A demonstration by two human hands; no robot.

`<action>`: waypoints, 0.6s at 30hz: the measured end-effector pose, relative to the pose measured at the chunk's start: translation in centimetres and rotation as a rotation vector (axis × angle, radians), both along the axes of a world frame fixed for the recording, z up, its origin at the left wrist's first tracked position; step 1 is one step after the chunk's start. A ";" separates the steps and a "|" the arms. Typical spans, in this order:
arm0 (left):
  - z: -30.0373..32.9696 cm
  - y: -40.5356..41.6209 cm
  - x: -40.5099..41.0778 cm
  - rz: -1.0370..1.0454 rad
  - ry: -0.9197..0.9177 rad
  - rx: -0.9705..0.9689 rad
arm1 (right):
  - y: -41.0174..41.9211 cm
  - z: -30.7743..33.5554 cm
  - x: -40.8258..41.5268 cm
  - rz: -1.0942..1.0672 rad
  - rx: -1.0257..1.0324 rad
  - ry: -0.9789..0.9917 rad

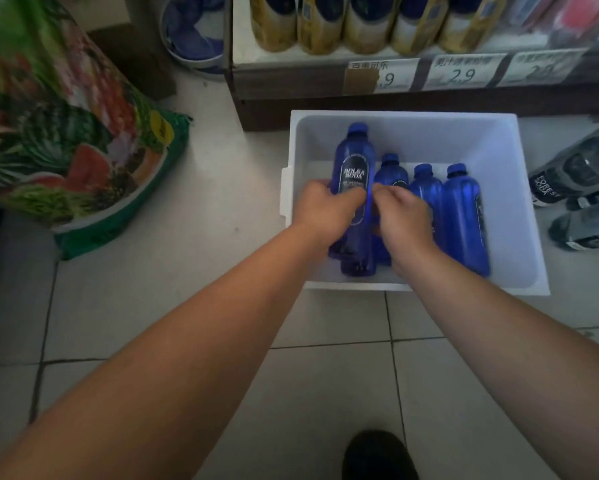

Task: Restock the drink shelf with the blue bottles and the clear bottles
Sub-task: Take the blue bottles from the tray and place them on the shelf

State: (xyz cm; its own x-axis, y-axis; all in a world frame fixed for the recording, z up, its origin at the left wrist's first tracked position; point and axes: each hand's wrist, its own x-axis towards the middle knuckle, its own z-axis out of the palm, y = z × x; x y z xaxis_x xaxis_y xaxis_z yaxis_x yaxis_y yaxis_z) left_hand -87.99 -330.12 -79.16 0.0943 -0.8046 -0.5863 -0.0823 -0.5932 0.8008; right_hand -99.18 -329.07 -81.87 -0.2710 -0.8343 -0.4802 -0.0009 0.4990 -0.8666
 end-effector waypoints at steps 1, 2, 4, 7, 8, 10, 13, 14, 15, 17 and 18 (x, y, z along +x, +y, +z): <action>0.8 0.0 0.2 0.020 0.146 0.014 | 0.1 0.6 0.0 0.005 0.025 -0.208; 1.6 0.0 0.3 0.041 0.279 0.045 | 0.2 1.4 0.1 0.028 0.055 -0.403; 2.7 0.1 0.5 0.025 0.405 0.073 | 0.6 3.1 0.3 0.091 0.083 -0.646; 4.4 0.1 0.7 -0.059 0.348 -0.021 | 1.2 5.1 0.3 0.168 0.003 -0.736; 5.2 0.2 0.9 -0.087 0.318 -0.066 | 1.4 5.6 0.2 0.205 -0.043 -0.719; 6.9 0.3 1.6 -0.137 0.291 -0.152 | 1.4 7.3 -0.2 0.256 -0.155 -0.659; 10.5 0.3 2.3 -0.174 0.232 -0.321 | 1.3 11.2 -0.9 0.400 -0.277 -0.598; 12.0 0.3 2.5 -0.162 0.209 -0.358 | 1.2 12.6 -1.1 0.443 -0.300 -0.572; 13.3 0.1 2.6 -0.150 0.196 -0.393 | 1.1 14.2 -1.3 0.465 -0.327 -0.528; 15.6 -0.3 2.7 -0.173 0.178 -0.457 | 1.0 16.9 -1.4 0.476 -0.389 -0.404; 16.7 -0.5 2.7 -0.193 0.177 -0.477 | 1.0 18.2 -1.3 0.472 -0.420 -0.348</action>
